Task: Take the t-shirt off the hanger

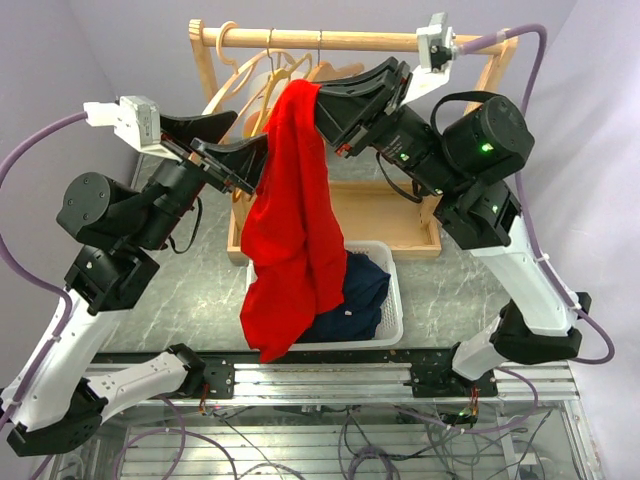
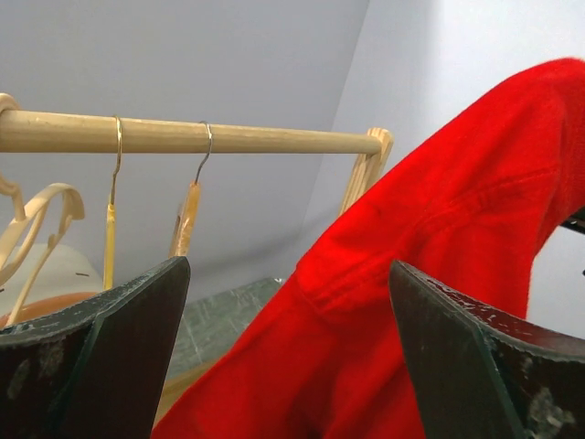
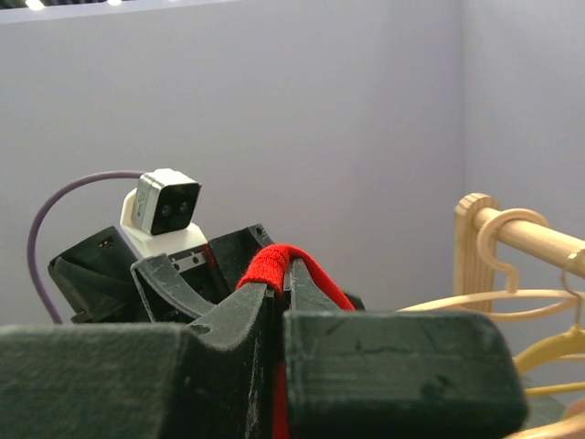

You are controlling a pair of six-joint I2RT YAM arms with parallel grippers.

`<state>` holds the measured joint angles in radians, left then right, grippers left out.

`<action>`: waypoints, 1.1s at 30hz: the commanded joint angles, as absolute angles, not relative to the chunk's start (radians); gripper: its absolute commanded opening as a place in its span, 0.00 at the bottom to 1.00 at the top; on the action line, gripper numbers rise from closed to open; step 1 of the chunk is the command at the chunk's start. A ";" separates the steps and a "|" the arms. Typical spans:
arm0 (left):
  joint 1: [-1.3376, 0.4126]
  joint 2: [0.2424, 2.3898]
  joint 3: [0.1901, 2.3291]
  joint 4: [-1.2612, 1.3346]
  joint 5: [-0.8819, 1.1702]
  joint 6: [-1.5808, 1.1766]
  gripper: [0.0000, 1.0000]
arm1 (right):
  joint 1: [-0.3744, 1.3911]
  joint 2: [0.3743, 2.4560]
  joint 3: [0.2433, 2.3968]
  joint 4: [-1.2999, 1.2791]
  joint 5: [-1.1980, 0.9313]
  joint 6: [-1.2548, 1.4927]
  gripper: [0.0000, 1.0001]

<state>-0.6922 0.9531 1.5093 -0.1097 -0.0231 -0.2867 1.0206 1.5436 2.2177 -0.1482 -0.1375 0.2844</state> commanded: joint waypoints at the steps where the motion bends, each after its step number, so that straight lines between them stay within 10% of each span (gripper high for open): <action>1: -0.690 0.967 1.513 -0.094 -0.019 -0.266 1.00 | 1.024 1.460 2.202 -0.110 -0.052 0.207 0.00; 23: -0.690 1.025 1.477 -0.058 0.213 -0.236 0.99 | 1.024 1.067 1.631 -0.186 0.439 0.178 0.00; 33: -0.690 1.006 1.470 -0.127 0.157 -0.199 0.99 | 1.023 1.224 1.597 -0.296 0.246 0.325 0.00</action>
